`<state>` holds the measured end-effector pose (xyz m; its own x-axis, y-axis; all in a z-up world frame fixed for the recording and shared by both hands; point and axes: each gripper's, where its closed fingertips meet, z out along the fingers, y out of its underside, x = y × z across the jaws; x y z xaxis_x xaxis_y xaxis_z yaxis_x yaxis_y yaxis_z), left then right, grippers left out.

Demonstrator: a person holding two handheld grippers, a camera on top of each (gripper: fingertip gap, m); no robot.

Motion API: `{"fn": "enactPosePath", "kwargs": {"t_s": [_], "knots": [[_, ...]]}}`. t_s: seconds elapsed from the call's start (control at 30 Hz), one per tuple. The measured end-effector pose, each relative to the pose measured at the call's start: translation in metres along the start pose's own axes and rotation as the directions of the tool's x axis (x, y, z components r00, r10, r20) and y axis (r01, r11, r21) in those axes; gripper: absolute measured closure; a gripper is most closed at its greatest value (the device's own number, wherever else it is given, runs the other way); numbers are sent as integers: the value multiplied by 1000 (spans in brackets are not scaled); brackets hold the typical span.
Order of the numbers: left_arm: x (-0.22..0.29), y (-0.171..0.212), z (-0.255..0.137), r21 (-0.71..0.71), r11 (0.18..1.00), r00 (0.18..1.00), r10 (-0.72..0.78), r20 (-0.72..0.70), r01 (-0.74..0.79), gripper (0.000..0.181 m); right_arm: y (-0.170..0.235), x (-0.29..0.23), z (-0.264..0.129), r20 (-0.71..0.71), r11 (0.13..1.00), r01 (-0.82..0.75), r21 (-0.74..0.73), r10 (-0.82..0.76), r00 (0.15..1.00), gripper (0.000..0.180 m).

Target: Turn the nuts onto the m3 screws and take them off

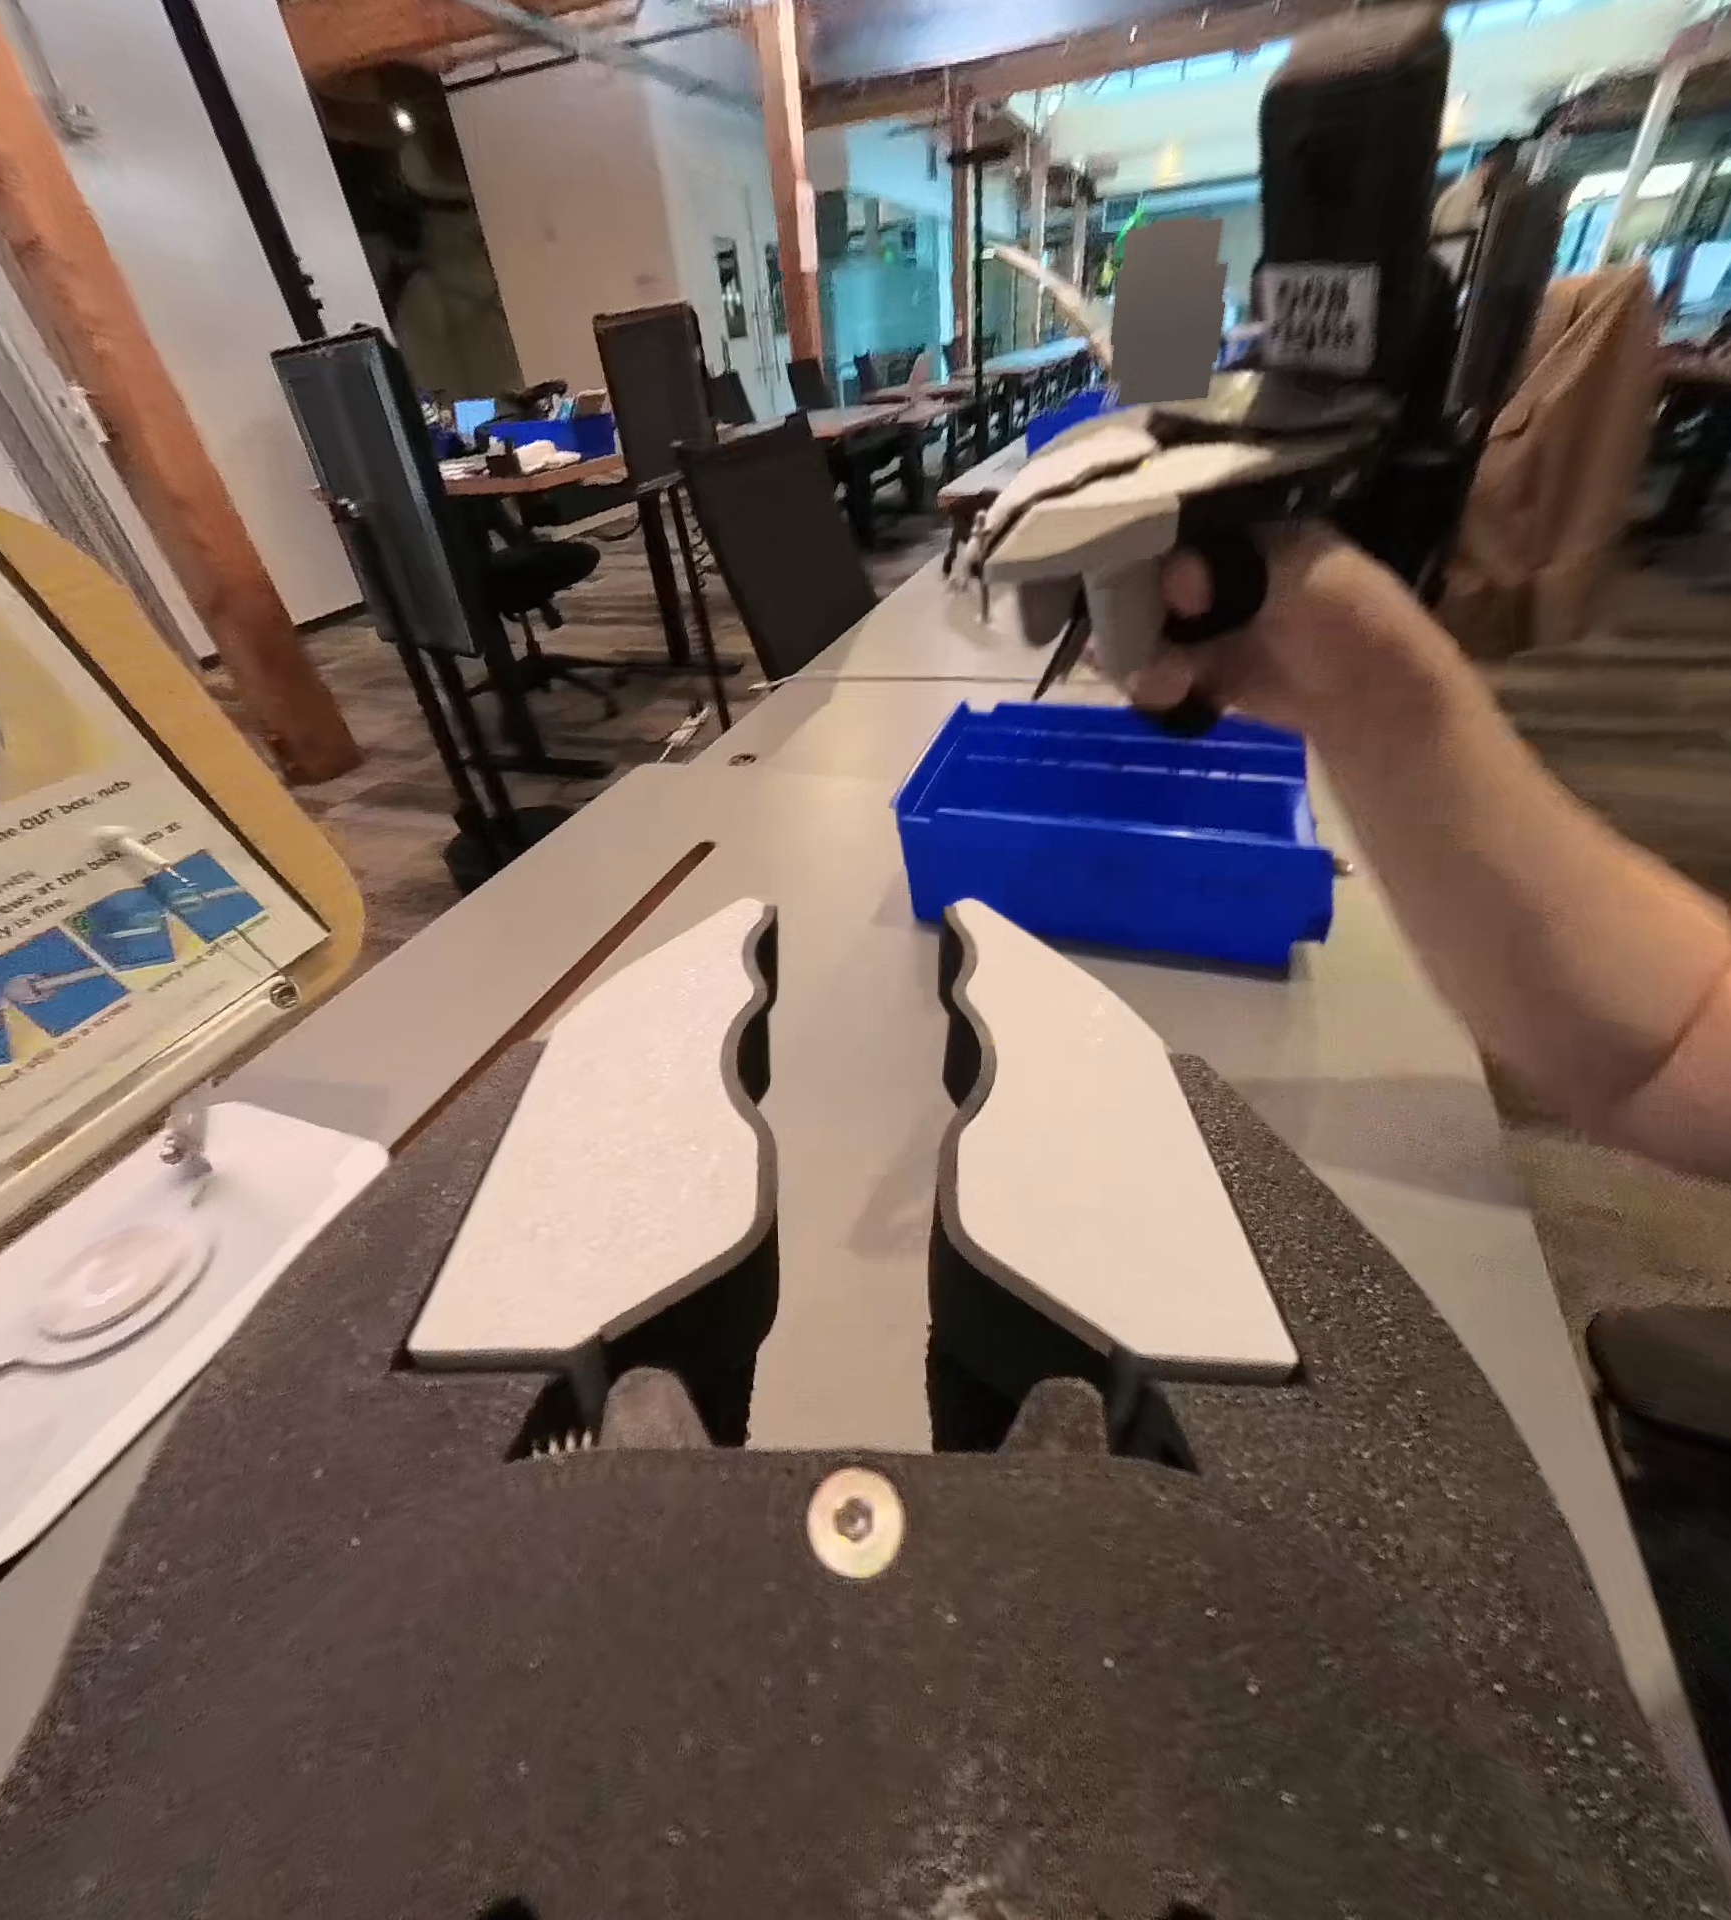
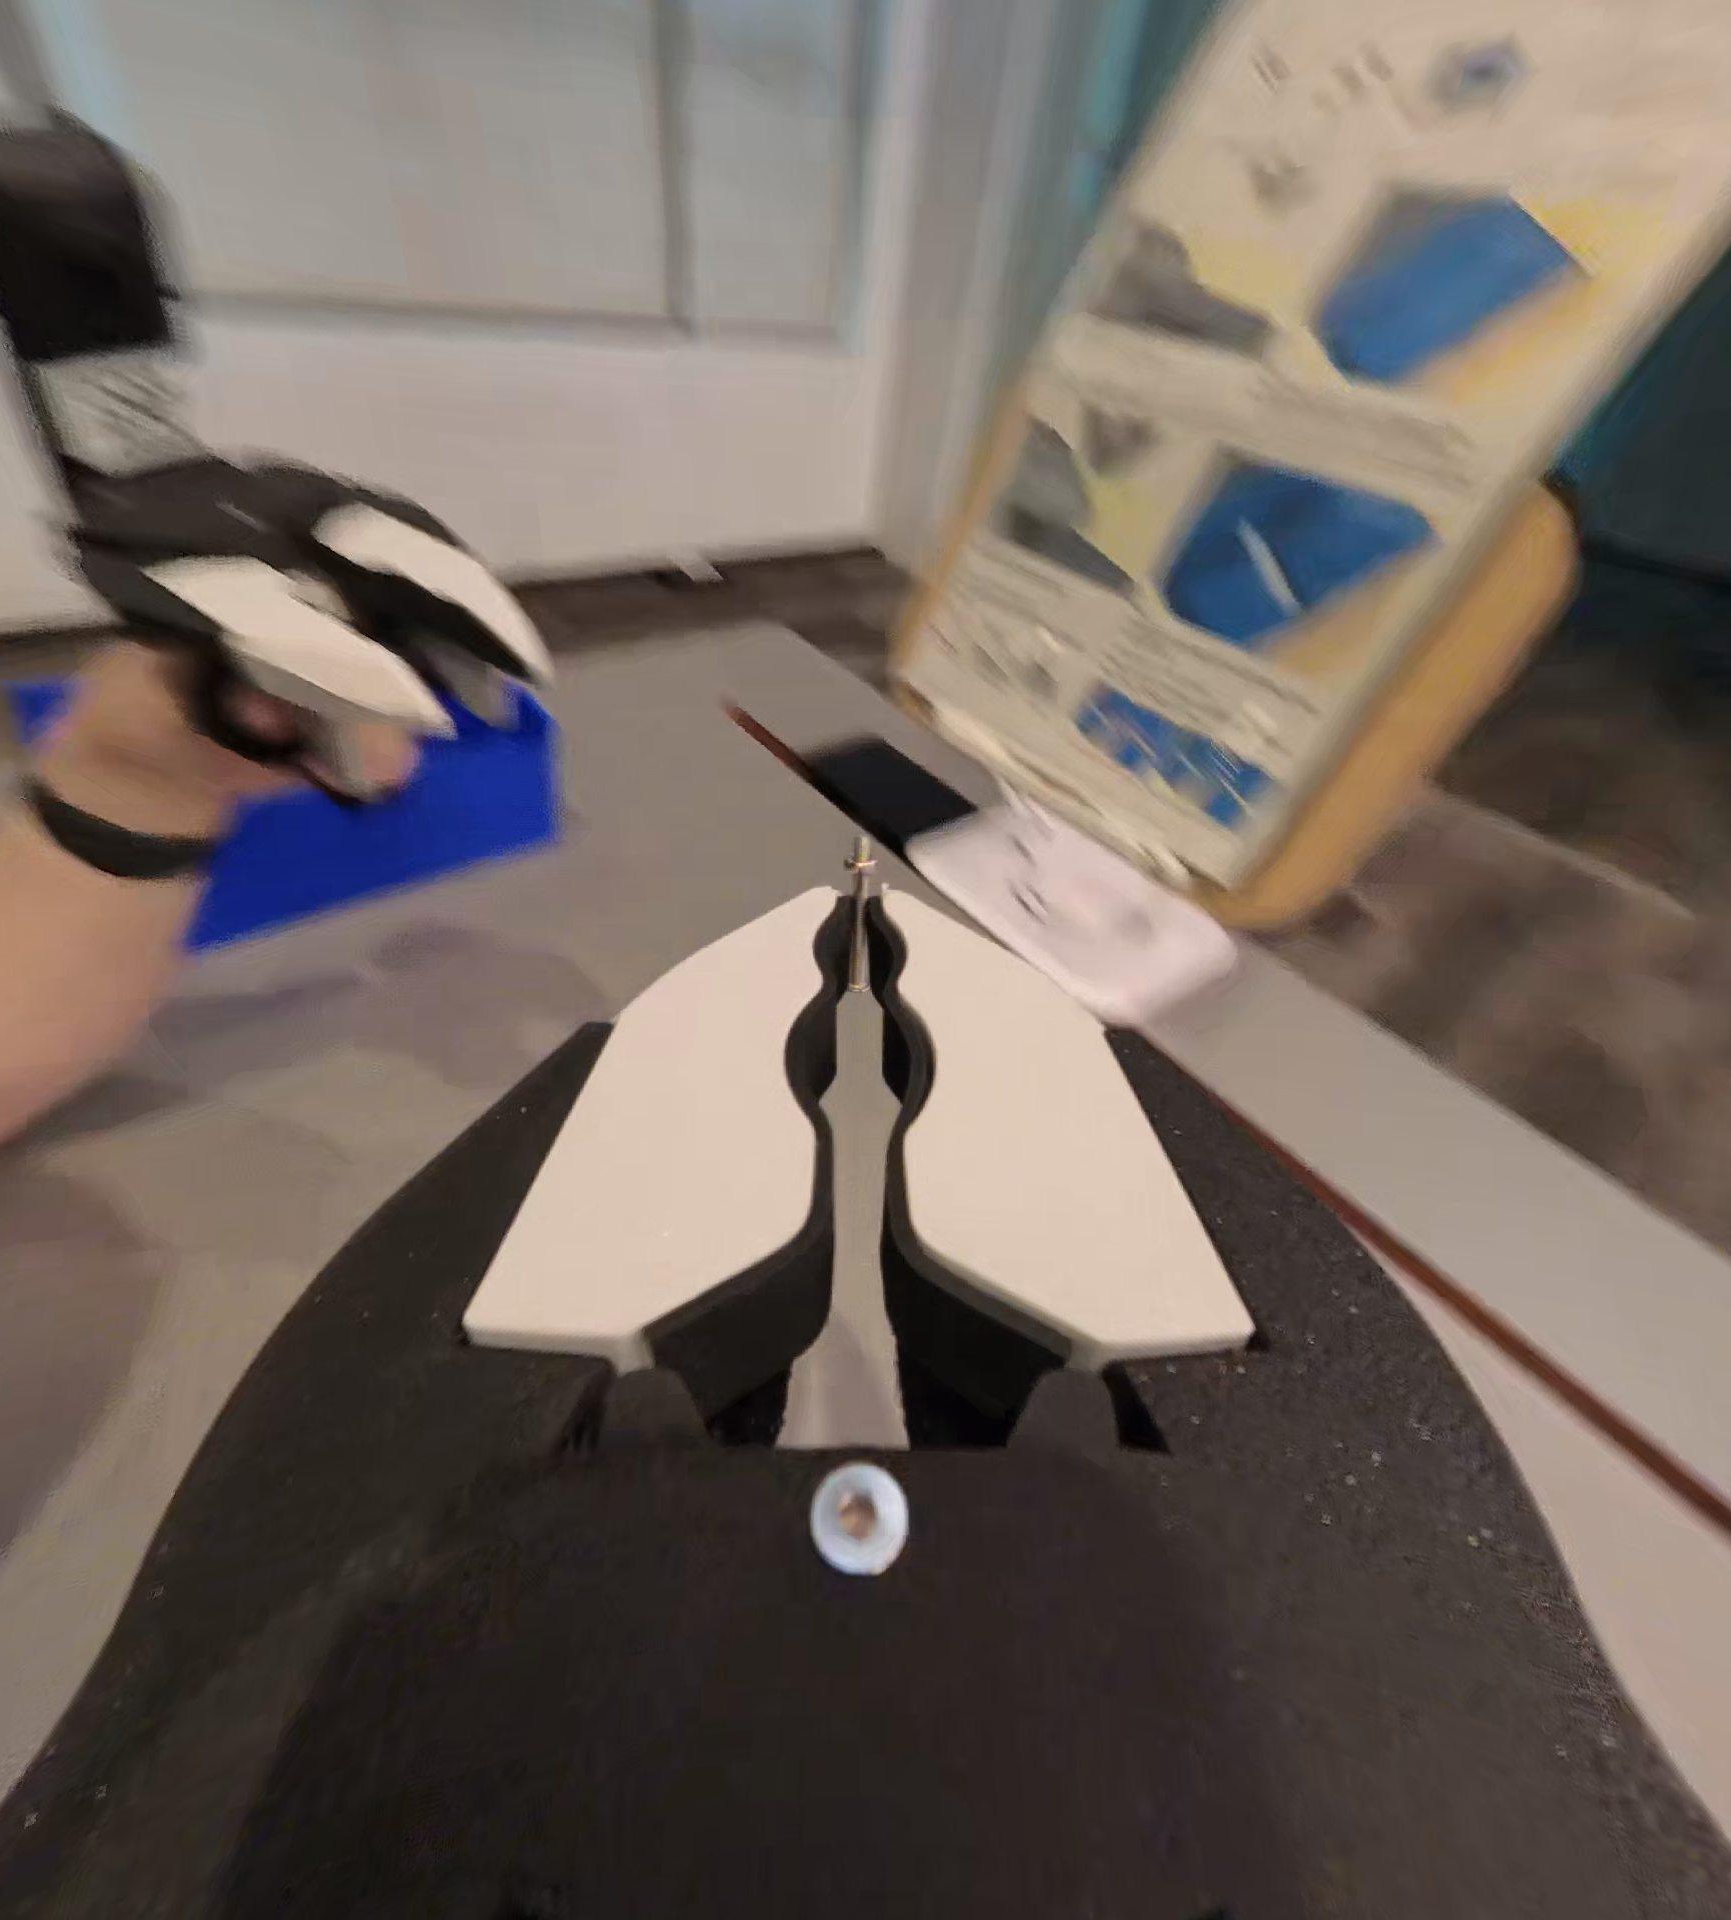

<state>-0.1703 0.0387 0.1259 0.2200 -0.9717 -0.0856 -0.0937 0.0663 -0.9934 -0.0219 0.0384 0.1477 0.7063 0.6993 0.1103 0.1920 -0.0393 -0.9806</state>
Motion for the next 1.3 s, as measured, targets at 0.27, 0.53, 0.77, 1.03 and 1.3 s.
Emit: {"fn": "enactPosePath", "kwargs": {"t_s": [0.27, 0.53, 0.77, 1.03, 1.3], "knots": [[13, -1, 1, -33, 999, 1000, 13, -16, -13, 156, 173, 135, -156, -527, 686, -500, -528, 196, 827, 177], [9, 0, 0, -43, 999, 1000, -2, 21, 3, 159, 292, 161, -163, -584, 343, -659, -669, 305, 752, 177], [8, 11, 8, -98, 995, 999, 2, 37, 2, 161, 320, 178, -153, -641, 192, -686, -702, 249, 726, 177], [8, 18, 15, -126, 992, 999, -2, 38, 7, 162, 344, 178, -149, -641, 106, -678, -728, 246, 727, 177], [5, 23, 17, -134, 991, 999, -18, 37, 22, 162, 351, 179, -147, -637, 107, -677, -728, 261, 725, 177]]}}
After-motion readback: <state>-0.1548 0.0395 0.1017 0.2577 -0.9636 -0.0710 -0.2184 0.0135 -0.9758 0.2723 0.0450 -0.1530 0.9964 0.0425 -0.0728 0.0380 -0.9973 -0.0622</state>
